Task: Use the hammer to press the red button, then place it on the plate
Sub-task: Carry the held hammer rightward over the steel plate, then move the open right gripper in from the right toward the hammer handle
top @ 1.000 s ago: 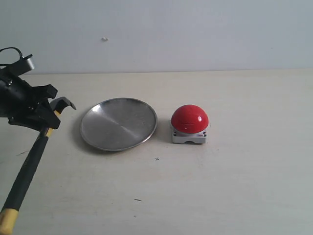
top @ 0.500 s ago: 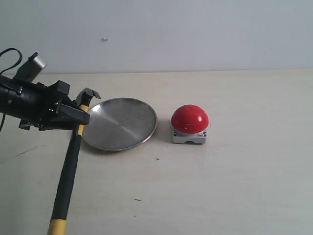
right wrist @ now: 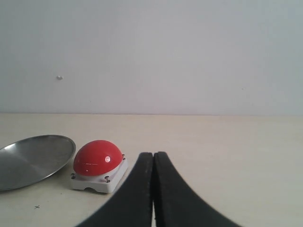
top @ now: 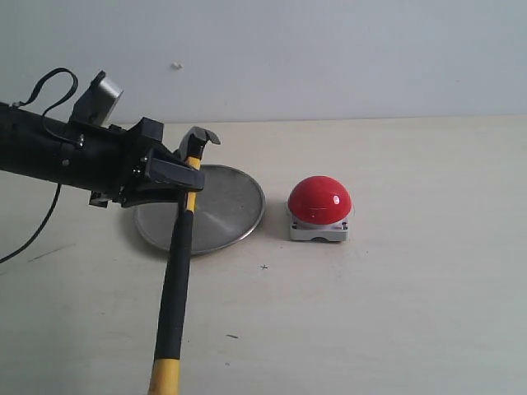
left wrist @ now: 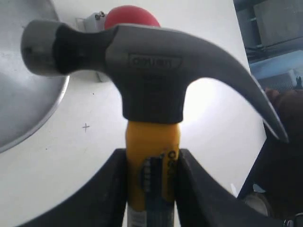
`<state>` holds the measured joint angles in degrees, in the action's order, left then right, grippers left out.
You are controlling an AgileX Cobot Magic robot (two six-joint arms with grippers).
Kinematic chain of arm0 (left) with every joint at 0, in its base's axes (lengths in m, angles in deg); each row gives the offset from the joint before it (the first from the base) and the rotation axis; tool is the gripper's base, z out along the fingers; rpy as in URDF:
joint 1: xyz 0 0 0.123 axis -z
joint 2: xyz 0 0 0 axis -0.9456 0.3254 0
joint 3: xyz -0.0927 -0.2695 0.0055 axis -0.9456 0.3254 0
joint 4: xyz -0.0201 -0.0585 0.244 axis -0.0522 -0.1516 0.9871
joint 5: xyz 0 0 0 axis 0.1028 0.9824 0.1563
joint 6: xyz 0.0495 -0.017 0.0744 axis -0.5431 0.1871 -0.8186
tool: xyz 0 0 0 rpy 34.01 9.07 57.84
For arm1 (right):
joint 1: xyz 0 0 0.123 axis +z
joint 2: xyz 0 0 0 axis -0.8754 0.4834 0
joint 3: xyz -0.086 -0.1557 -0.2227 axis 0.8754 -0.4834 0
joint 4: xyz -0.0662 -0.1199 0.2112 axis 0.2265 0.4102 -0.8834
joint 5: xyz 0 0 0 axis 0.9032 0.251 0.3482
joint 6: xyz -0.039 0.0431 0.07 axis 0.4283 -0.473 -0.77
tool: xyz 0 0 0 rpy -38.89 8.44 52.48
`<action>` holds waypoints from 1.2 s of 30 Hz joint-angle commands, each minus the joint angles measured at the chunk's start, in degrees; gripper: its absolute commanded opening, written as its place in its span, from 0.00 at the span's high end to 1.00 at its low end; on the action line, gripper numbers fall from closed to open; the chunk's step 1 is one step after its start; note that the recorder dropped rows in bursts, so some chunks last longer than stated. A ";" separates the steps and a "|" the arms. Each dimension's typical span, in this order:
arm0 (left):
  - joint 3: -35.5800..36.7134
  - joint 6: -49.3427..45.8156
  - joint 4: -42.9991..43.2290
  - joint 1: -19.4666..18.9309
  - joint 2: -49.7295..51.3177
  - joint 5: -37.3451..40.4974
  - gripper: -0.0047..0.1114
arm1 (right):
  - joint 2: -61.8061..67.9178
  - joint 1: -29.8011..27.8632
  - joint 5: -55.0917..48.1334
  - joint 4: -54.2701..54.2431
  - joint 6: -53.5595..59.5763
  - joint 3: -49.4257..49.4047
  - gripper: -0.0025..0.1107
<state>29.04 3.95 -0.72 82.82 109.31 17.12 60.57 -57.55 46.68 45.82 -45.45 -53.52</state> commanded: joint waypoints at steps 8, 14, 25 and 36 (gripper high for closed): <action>-0.03 -2.38 -6.51 0.30 -0.71 0.32 0.96 | -0.26 -0.37 4.80 -0.04 0.20 -0.25 0.98; -0.03 -4.58 -8.93 0.30 0.21 0.32 0.96 | -0.26 -0.37 10.26 -1.01 -0.47 -0.25 0.98; -0.03 -6.02 -10.14 0.30 0.21 -0.08 0.96 | -0.26 -0.37 24.00 -6.91 -14.07 -0.25 0.98; -0.03 -6.63 -10.14 0.30 0.21 -0.08 0.96 | -0.26 -0.37 24.32 -6.91 -25.56 -0.25 0.98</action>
<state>29.04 -2.27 -7.68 82.95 109.79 15.55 60.57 -57.55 70.21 38.85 -66.19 -53.52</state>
